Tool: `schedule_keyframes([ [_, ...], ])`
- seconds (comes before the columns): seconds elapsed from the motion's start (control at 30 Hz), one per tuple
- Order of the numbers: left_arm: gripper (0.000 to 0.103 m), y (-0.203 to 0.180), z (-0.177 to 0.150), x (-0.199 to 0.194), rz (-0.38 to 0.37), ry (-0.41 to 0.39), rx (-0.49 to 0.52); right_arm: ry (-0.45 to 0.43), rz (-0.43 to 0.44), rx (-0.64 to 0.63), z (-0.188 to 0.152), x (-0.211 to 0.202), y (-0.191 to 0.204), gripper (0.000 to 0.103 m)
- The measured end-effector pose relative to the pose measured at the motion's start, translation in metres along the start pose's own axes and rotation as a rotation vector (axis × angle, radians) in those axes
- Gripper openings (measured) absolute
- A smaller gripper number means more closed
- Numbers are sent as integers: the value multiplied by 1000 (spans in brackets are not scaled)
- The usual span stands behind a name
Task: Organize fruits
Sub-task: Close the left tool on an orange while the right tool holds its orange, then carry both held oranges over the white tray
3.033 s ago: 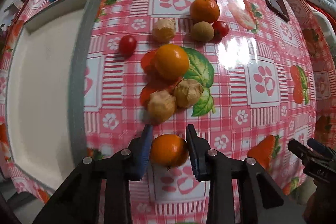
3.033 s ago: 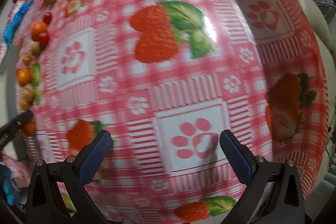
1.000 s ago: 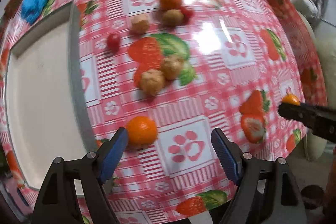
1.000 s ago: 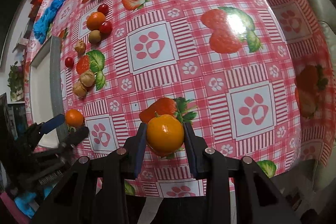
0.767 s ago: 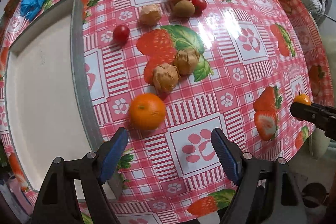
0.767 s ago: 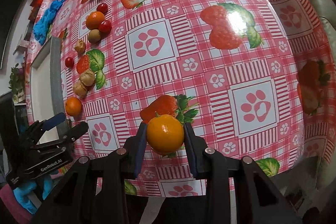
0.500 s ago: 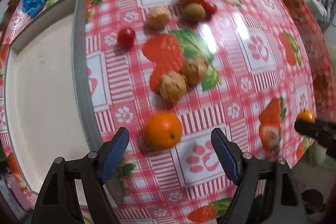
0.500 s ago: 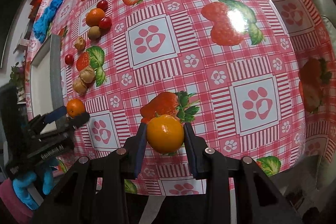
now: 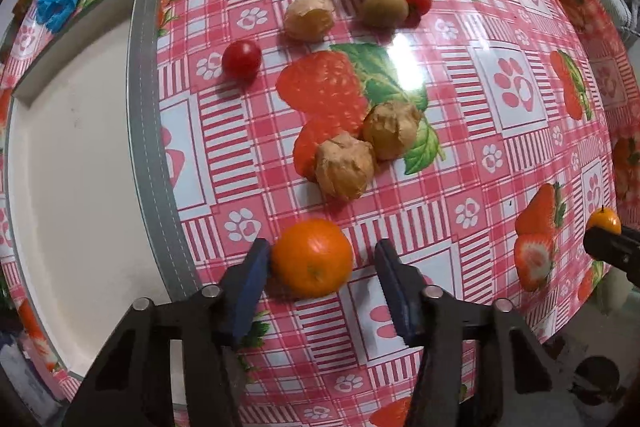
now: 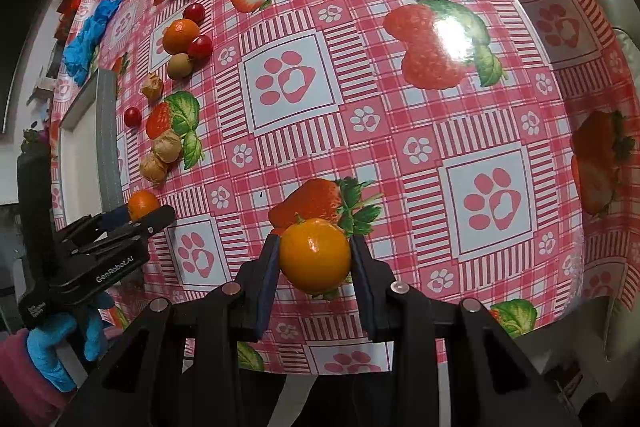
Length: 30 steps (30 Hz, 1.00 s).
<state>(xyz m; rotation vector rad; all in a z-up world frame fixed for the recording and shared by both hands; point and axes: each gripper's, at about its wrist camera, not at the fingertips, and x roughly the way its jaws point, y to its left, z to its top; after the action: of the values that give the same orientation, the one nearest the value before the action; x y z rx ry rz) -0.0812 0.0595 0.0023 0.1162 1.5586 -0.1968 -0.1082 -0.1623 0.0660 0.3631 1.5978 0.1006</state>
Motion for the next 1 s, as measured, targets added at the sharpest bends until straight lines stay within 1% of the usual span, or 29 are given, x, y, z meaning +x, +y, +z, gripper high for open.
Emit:
schedule_keyframes([
  [0.03, 38, -4, 0, 0, 3, 2, 18, 1, -1, -2, 0, 0, 0, 37],
  [0.1, 38, -3, 0, -1, -35, 8, 13, 6, -6, -6, 0, -1, 1, 37],
  [0.13, 38, -8, -2, -6, -37, 4, 11, 8, -6, -7, 1, -2, 2, 37],
  [0.27, 38, 4, -5, -31, -60, -28, 5, 13, -5, -30, 2, -5, 14, 37],
  [0.37, 38, 14, -14, -52, -71, -48, 0, 18, -3, -65, 2, -7, 30, 37],
  [0.43, 38, 30, -24, -65, -73, -63, -11, 18, 0, -96, 2, -9, 45, 37],
  [0.5, 38, 44, -27, -75, -67, -75, -24, 18, 2, -135, 1, -10, 63, 37],
  [0.63, 38, 73, -40, -93, -37, -108, -70, 20, 4, -214, -1, -12, 99, 37],
  [0.73, 38, 104, -48, -103, -16, -121, -116, 23, 4, -280, -4, -12, 130, 37],
  [0.83, 38, 132, -59, -106, 4, -131, -169, 27, 3, -344, -5, -9, 161, 37],
  [1.0, 38, 165, -77, -105, 30, -136, -225, 39, 0, -440, -11, -2, 207, 37],
])
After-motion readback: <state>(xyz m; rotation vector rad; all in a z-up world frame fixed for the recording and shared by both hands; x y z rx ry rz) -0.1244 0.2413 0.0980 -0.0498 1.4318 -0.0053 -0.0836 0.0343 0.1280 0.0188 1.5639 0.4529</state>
